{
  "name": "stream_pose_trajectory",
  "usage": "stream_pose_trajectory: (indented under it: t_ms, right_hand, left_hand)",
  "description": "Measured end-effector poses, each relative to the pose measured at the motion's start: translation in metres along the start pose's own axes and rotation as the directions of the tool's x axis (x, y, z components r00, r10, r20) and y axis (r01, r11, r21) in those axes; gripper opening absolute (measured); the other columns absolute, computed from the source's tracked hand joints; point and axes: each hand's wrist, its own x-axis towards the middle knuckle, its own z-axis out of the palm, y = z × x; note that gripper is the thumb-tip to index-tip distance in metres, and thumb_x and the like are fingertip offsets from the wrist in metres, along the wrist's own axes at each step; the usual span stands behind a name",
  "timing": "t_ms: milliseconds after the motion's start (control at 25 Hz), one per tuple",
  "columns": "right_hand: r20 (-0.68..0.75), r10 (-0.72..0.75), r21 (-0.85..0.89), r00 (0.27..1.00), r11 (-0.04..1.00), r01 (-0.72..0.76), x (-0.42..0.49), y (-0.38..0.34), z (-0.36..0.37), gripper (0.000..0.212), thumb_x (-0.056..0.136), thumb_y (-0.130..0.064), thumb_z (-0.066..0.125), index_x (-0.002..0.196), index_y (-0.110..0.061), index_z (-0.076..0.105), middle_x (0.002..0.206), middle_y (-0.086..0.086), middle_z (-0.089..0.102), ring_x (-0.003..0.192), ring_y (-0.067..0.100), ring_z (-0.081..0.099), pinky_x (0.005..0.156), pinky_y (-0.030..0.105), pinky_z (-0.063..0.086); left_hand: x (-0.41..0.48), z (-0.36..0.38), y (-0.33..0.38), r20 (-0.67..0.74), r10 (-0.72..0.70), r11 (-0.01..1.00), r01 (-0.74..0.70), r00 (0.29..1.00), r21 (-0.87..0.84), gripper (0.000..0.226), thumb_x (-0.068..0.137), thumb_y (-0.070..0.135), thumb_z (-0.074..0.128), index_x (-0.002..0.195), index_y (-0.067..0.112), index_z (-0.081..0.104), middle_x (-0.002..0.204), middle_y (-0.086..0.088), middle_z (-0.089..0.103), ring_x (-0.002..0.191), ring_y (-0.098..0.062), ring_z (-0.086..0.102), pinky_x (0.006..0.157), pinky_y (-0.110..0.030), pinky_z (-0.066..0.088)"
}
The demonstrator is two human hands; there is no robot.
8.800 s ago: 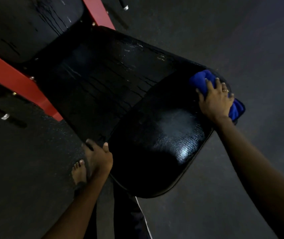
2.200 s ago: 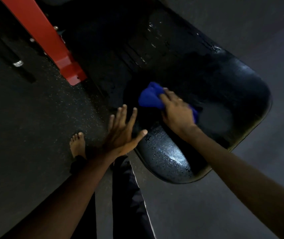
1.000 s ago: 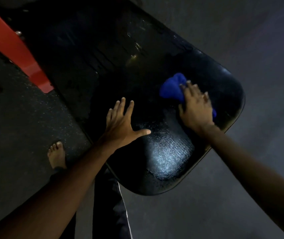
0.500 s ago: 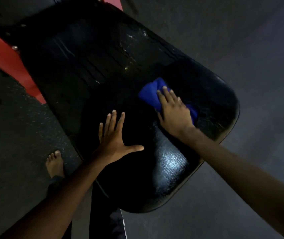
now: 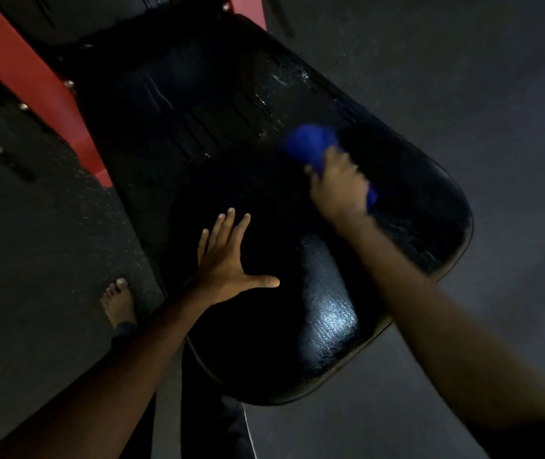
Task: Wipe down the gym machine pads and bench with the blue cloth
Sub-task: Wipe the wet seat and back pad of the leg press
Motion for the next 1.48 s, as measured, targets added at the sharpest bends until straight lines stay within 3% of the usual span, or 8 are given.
stream_pose_trajectory:
  t_ms: [120, 200, 440, 760, 920, 1080, 1360, 1480]
  right_hand:
    - [0.121, -0.408, -0.024, 0.905, 0.91, 0.414, -0.083, -0.053, 0.039, 0.058, 0.094, -0.032, 0.055, 0.147, -0.013, 0.042, 0.155, 0.015, 0.04, 0.137, 0.041, 0.044, 0.106, 0.051, 0.042]
    - [0.104, -0.474, -0.056, 0.874, 0.875, 0.481, -0.052, -0.035, 0.031, 0.06, 0.09, -0.025, 0.057, 0.148, -0.014, 0.042, 0.155, 0.014, 0.041, 0.137, 0.039, 0.043, 0.112, 0.05, 0.036]
    - [-0.057, 0.032, -0.107, 0.998, 0.994, -0.038, 0.069, 0.072, -0.033, 0.049, 0.096, -0.025, 0.053, 0.14, -0.006, 0.041, 0.142, 0.024, 0.047, 0.121, 0.047, 0.051, 0.1, 0.06, 0.044]
    - [0.118, -0.349, -0.039, 0.93, 0.934, 0.356, -0.162, 0.065, -0.011, 0.072, 0.087, -0.02, 0.064, 0.153, -0.019, 0.037, 0.16, 0.006, 0.034, 0.142, 0.035, 0.04, 0.111, 0.05, 0.041]
    - [-0.042, -0.027, -0.062, 0.999, 0.998, 0.025, -0.092, 0.136, -0.043, 0.065, 0.088, -0.018, 0.06, 0.149, -0.018, 0.039, 0.156, 0.013, 0.039, 0.137, 0.041, 0.043, 0.106, 0.058, 0.044]
    - [-0.125, 0.27, -0.038, 0.955, 0.96, -0.277, -0.009, 0.136, -0.055, 0.053, 0.094, -0.029, 0.053, 0.142, -0.013, 0.039, 0.14, 0.019, 0.05, 0.117, 0.044, 0.055, 0.091, 0.056, 0.049]
    - [0.077, -0.226, -0.028, 0.971, 0.973, 0.229, -0.175, 0.048, -0.002, 0.07, 0.088, -0.024, 0.059, 0.153, -0.02, 0.035, 0.16, 0.008, 0.034, 0.142, 0.035, 0.039, 0.114, 0.05, 0.038]
    - [-0.065, 0.002, -0.057, 0.998, 0.998, -0.006, -0.113, 0.098, -0.025, 0.067, 0.085, -0.021, 0.059, 0.149, -0.022, 0.037, 0.154, 0.01, 0.04, 0.13, 0.042, 0.049, 0.106, 0.055, 0.044]
  left_hand:
    - [-0.008, 0.009, -0.006, -0.116, 0.02, 0.999, -0.016, 0.993, 0.034, 0.132, 0.047, 0.092, 0.041, 0.156, 0.02, 0.022, 0.165, -0.009, 0.009, 0.153, -0.022, 0.003, 0.121, -0.041, 0.002]
    - [-0.016, 0.016, -0.013, -0.152, 0.045, 0.999, -0.044, 0.987, 0.011, 0.125, 0.056, 0.091, 0.042, 0.157, 0.021, 0.021, 0.165, -0.007, 0.01, 0.153, -0.022, 0.006, 0.121, -0.039, 0.003]
    - [-0.017, 0.015, -0.014, -0.15, 0.05, 0.998, -0.053, 0.987, -0.019, 0.124, 0.059, 0.092, 0.038, 0.159, 0.024, 0.012, 0.166, -0.003, 0.001, 0.153, -0.017, -0.002, 0.121, -0.039, -0.001]
    - [-0.013, 0.007, -0.006, -0.106, 0.018, 1.0, -0.018, 0.994, 0.003, 0.12, 0.066, 0.074, 0.069, 0.158, 0.02, 0.013, 0.166, -0.006, 0.0, 0.153, -0.02, -0.003, 0.122, -0.044, 0.0]
    - [-0.012, 0.006, -0.007, -0.109, 0.015, 1.0, -0.018, 0.994, -0.024, 0.122, 0.064, 0.077, 0.07, 0.157, 0.021, 0.016, 0.166, -0.006, 0.003, 0.153, -0.02, -0.002, 0.121, -0.045, 0.001]
    - [-0.012, 0.005, -0.006, -0.084, -0.004, 0.999, 0.0, 0.996, -0.045, 0.131, 0.05, 0.09, 0.051, 0.157, 0.023, 0.017, 0.166, -0.004, 0.004, 0.153, -0.019, -0.001, 0.121, -0.046, 0.002]
    - [-0.014, 0.006, -0.008, -0.115, -0.003, 0.999, -0.003, 0.993, -0.051, 0.132, 0.046, 0.091, 0.043, 0.156, 0.022, 0.02, 0.166, -0.006, 0.008, 0.153, -0.02, 0.003, 0.122, -0.047, 0.006]
    - [-0.014, 0.002, -0.005, -0.109, 0.019, 0.999, -0.022, 0.994, -0.034, 0.134, 0.049, 0.094, 0.054, 0.156, 0.02, 0.021, 0.165, -0.007, 0.01, 0.153, -0.022, 0.005, 0.121, -0.048, 0.007]
